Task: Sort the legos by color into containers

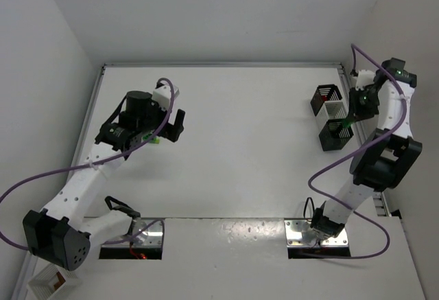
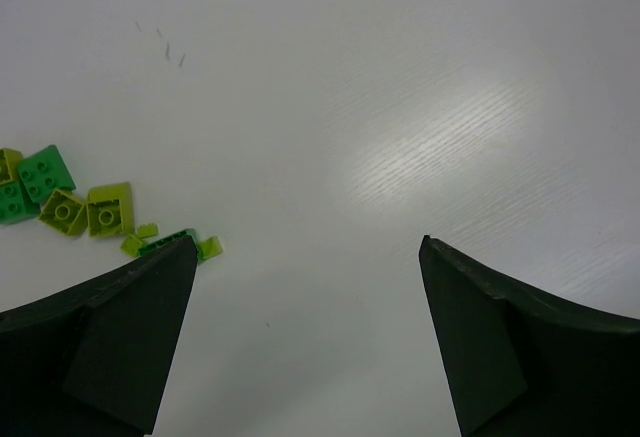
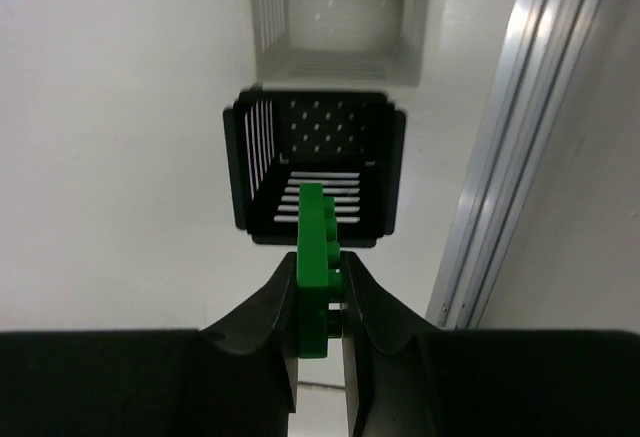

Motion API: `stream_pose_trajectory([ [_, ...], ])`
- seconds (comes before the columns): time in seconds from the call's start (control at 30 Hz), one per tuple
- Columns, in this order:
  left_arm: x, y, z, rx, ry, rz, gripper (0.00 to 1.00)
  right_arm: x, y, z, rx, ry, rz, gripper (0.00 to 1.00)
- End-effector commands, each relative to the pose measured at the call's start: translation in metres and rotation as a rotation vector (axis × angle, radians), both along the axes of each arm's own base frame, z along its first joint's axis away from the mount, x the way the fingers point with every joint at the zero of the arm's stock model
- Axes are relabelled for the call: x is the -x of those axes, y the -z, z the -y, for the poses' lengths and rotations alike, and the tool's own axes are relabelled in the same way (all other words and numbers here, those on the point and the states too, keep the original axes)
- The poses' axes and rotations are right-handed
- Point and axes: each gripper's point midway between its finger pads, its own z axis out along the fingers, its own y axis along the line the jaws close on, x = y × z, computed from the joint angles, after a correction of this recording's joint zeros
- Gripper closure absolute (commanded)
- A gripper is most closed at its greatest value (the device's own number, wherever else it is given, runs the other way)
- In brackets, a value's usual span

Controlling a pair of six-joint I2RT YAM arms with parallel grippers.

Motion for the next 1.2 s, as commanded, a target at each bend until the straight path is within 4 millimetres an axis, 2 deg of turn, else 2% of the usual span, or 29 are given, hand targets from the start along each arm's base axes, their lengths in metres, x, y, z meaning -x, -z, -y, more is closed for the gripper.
stream_pose_trajectory([
  [0.0, -0.01, -0.002, -0.001, 0.017, -0.015, 0.017, 0.0, 0.025, -0.002, -0.01, 0.005, -0.068, -0.017, 1.0],
  [0.03, -0.011, -0.006, 0.0, 0.028, -0.021, 0.021, 0.0, 0.027, 0.0, -0.011, 0.01, -0.078, -0.016, 1.0],
  [0.17, -0.015, -0.001, 0.002, 0.032, -0.027, -0.001, 0.0, 0.032, 0.019, -0.023, -0.005, -0.101, -0.025, 0.98],
  [0.3, -0.016, -0.001, -0.001, 0.032, -0.037, -0.001, 0.0, 0.025, 0.025, -0.024, -0.037, -0.082, -0.027, 0.98],
  [0.5, -0.011, -0.001, -0.006, 0.018, -0.047, 0.013, 0.0, 0.002, 0.012, -0.02, -0.049, -0.049, 0.031, 0.96],
  [0.6, -0.014, -0.001, -0.013, 0.006, -0.076, 0.017, 0.0, 0.0, 0.02, -0.016, -0.045, -0.045, 0.015, 0.95],
  [0.67, -0.016, -0.005, -0.017, 0.013, -0.101, 0.023, 0.0, -0.003, 0.02, -0.017, -0.032, -0.041, 0.018, 0.91],
  [0.73, -0.02, 0.003, -0.02, 0.002, -0.113, -0.008, 0.0, -0.002, 0.025, -0.015, -0.03, -0.038, 0.002, 0.84],
  [0.77, -0.022, -0.002, -0.023, 0.006, -0.122, 0.002, 0.0, -0.003, 0.028, -0.015, -0.034, -0.038, -0.006, 0.81],
  [0.8, -0.023, 0.005, -0.027, -0.003, -0.135, -0.024, 0.0, -0.003, 0.028, -0.015, -0.034, -0.038, -0.007, 0.78],
  [0.93, -0.022, 0.012, -0.035, -0.032, -0.098, -0.042, 0.0, -0.002, 0.031, -0.013, -0.026, -0.035, -0.012, 0.49],
  [0.97, -0.022, 0.017, -0.041, -0.039, -0.101, -0.059, 0.02, -0.003, 0.028, -0.013, -0.018, -0.035, 0.004, 0.45],
  [1.07, -0.02, 0.022, -0.043, -0.071, -0.011, -0.062, 0.03, -0.003, 0.023, -0.019, -0.041, -0.036, 0.025, 0.44],
  [1.1, -0.019, 0.03, -0.05, -0.12, 0.03, -0.055, 0.03, -0.003, 0.019, -0.026, -0.078, -0.048, 0.032, 0.44],
  [1.17, -0.019, 0.041, -0.058, -0.166, 0.061, -0.06, 0.07, -0.006, 0.003, -0.039, -0.112, -0.077, 0.067, 0.44],
])
